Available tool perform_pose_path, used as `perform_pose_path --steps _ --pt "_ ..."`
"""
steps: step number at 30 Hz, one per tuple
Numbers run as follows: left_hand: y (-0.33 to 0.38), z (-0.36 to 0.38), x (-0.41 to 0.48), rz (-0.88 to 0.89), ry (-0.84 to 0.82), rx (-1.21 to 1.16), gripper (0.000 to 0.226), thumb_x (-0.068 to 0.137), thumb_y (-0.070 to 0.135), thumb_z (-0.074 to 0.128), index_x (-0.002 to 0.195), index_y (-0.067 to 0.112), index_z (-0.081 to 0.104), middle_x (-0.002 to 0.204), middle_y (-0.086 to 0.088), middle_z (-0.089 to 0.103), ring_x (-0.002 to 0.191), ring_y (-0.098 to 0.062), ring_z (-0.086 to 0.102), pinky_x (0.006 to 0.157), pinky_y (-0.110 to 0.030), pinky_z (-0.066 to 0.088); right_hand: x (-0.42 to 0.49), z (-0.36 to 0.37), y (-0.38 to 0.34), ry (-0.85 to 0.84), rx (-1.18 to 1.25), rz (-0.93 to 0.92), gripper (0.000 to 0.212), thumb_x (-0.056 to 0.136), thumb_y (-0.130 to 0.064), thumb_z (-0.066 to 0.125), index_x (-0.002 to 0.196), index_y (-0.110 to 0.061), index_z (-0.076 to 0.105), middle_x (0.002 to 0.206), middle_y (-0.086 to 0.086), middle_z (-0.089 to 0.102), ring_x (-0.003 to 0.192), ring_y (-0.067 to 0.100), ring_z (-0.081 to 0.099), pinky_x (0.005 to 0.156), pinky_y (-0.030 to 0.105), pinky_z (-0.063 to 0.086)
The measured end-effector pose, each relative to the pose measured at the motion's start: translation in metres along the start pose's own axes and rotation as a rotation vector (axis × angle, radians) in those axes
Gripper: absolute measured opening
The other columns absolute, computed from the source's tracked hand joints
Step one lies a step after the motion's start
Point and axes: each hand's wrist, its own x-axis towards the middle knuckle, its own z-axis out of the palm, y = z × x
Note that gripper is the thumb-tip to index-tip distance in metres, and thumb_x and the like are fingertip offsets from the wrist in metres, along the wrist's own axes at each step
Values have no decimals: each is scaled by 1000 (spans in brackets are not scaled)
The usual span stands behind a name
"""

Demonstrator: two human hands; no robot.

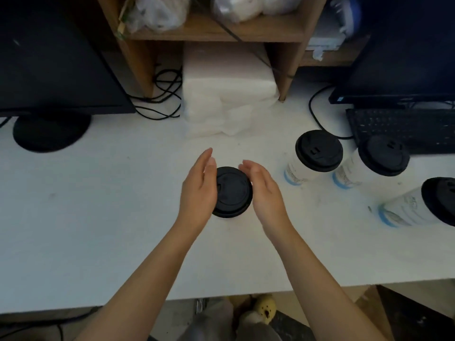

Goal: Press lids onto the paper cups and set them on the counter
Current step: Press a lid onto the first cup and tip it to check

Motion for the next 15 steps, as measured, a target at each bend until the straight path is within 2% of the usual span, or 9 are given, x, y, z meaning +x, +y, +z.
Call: perform_pose_path --steps 2,3,6,9,13,15 --pt "-3 11 3 33 21 62 36 101 24 31 127 20 55 126 8 58 120 -7 51 98 -16 36 3 13 -2 -41 -59 -31 32 102 -28 31 117 -23 59 111 -12 62 102 -1 57 82 5 42" --pt "-5 13 3 37 24 54 34 101 22 31 119 19 60 115 7 63 112 -10 57 92 -17 42 3 16 -1 -29 -65 -48 31 102 -27 31 113 -23 60 104 -13 62 94 -5 58 75 2 42" --pt "-10 11 6 42 7 48 33 101 21 30 98 23 63 92 13 63 90 -7 61 78 -19 49 4 16 4 -18 -47 -69 30 102 -24 32 109 -22 61 97 -16 63 85 -12 58 72 3 43" --pt "-13 12 9 62 7 94 34 102 22 29 100 19 63 92 9 64 88 -3 60 77 -20 49 6 17 7 -19 -34 -69 30 102 -23 32 107 -21 61 97 -14 64 85 -10 59 73 5 44" --pt "-15 12 10 97 -7 116 35 102 22 28 104 15 63 98 3 66 91 -9 60 79 -21 49 7 18 8 -1 -21 -66 30 102 -23 32 107 -21 63 98 -14 65 88 -6 60 75 7 46" --pt "-13 9 12 112 -62 147 35 102 22 28 106 16 62 100 3 65 92 -10 59 79 -17 46 6 18 5 0 -22 -58 31 102 -24 32 108 -21 62 99 -14 65 88 -8 60 76 7 46"
